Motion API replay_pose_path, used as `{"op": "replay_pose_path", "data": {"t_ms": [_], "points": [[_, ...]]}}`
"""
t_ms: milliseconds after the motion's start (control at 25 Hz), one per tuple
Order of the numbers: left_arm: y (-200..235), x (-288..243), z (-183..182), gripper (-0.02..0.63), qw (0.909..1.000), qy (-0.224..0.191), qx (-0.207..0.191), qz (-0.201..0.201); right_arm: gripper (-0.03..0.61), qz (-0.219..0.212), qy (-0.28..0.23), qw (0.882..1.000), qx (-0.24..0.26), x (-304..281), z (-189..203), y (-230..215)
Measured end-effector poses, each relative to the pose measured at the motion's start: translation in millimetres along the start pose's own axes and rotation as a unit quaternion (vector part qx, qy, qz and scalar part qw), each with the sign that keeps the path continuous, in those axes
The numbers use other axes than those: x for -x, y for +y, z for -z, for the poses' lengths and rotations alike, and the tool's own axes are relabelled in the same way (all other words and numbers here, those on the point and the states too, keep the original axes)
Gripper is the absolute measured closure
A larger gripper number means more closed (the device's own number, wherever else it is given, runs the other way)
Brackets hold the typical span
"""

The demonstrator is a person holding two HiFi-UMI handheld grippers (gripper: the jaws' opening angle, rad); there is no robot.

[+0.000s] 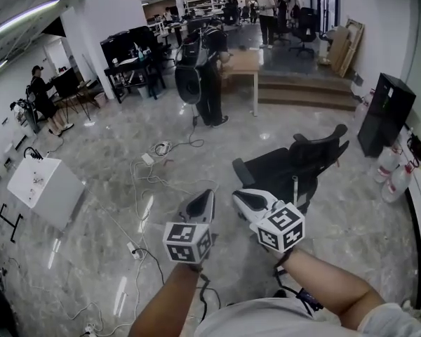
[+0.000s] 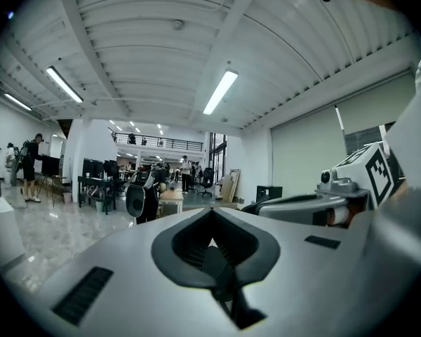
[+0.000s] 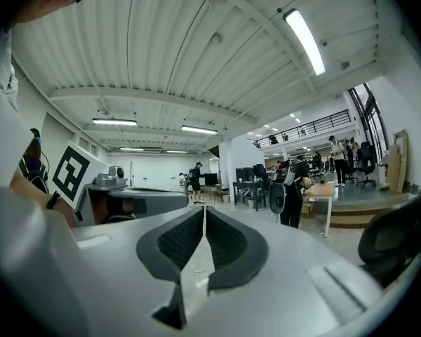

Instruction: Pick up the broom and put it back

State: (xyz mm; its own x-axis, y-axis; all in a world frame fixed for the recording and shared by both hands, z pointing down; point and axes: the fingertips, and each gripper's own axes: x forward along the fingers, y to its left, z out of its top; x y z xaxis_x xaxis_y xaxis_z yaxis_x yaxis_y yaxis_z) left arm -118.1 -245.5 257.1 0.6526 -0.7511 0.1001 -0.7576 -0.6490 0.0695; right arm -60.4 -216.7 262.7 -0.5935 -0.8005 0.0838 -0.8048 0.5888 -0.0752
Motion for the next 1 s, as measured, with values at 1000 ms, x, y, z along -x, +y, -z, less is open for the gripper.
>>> {"op": "replay_pose_path", "data": {"t_ms": [1000], "points": [[7,18,-9,0.609,0.9988,-0.019,0.017,0.042,0.575,0.045,-0.009,0.999,-0.016,-20,-18,34]]}}
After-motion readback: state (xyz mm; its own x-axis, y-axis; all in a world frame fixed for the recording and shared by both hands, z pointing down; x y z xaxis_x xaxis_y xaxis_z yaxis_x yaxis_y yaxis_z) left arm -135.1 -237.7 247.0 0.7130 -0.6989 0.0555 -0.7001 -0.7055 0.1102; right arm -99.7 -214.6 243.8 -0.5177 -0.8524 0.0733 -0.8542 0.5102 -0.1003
